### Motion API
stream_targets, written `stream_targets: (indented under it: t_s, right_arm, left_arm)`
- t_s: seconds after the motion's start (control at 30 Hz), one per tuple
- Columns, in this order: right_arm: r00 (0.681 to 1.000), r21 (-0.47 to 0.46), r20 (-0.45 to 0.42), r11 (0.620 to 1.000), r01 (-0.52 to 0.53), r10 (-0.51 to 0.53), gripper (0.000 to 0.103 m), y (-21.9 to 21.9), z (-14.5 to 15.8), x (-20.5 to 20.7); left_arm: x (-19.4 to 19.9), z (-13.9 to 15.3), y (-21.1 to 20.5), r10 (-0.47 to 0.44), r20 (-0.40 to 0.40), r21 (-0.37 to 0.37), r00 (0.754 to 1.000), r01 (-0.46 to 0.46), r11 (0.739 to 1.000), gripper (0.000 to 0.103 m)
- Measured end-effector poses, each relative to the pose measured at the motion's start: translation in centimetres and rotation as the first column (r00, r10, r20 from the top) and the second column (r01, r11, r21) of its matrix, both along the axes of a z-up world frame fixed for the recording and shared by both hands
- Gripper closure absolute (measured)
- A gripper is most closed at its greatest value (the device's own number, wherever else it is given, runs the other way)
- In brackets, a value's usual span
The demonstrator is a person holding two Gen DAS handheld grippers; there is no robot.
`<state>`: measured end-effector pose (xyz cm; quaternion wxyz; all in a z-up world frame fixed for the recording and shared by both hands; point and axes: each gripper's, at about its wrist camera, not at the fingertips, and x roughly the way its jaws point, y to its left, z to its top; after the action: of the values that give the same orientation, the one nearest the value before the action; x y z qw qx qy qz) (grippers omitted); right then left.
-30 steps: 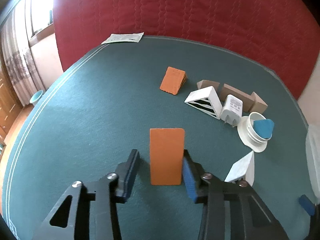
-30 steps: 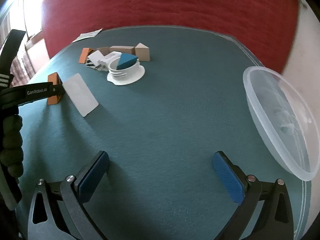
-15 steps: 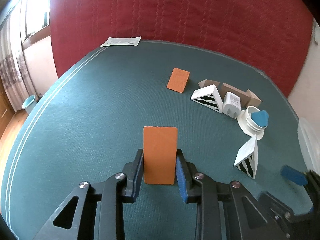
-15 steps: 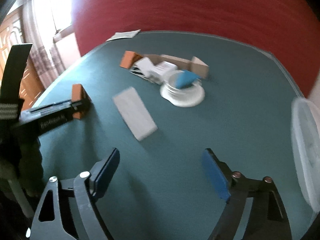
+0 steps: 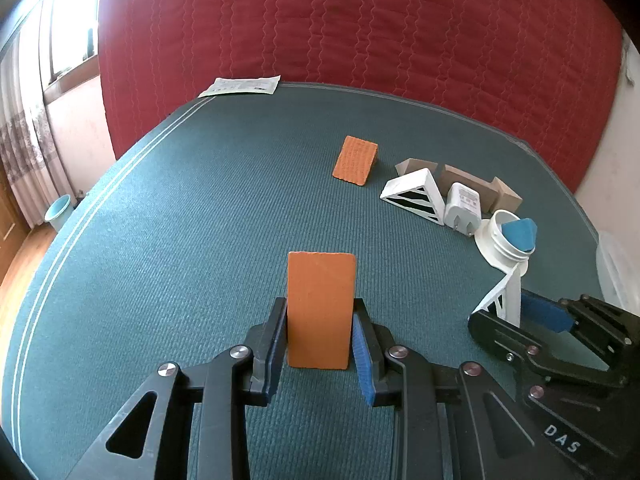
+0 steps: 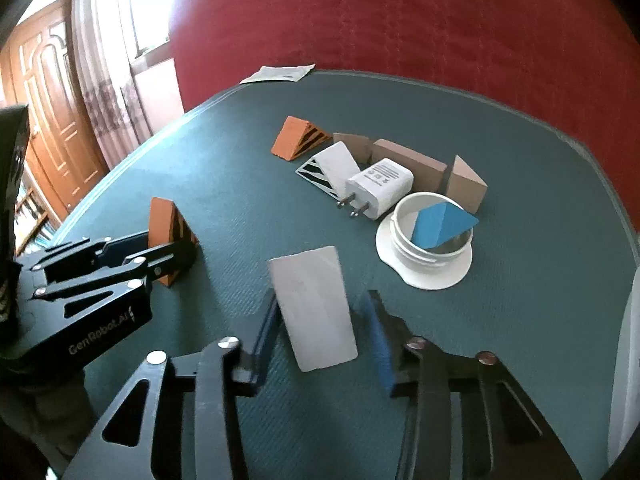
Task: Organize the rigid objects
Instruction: 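Grasp the white card with the right gripper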
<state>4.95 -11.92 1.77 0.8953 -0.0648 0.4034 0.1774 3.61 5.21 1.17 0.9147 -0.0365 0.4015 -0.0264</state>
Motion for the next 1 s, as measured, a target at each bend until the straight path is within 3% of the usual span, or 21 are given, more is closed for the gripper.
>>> stream_targets:
  t_s: [0.03, 0.63, 1.0]
  right_arm:
    - [1.0, -0.007, 0.006, 1.0, -0.003, 0.003, 0.068, 0.1, 0.0, -0.1]
    - [0.991, 0.072, 0.019, 0.989, 0.133, -0.134, 0.069, -5.3, 1.2, -2.9]
    - [0.976, 0.117, 0.051, 0.971, 0.206, -0.214, 0.069, -10.0, 2.6, -5.5]
  left_arm:
    - [0.1, 0.0, 0.0, 0.0, 0.0, 0.001, 1.0, 0.0, 1.0, 0.071]
    - [-0.2, 0.3, -0.2, -0.019, 0.008, -0.004, 1.0, 0.019, 1.0, 0.071]
    - [-1.8, 1.6, -3.1, -0.08, 0.024, 0.015, 0.996, 0.08, 0.997, 0.071]
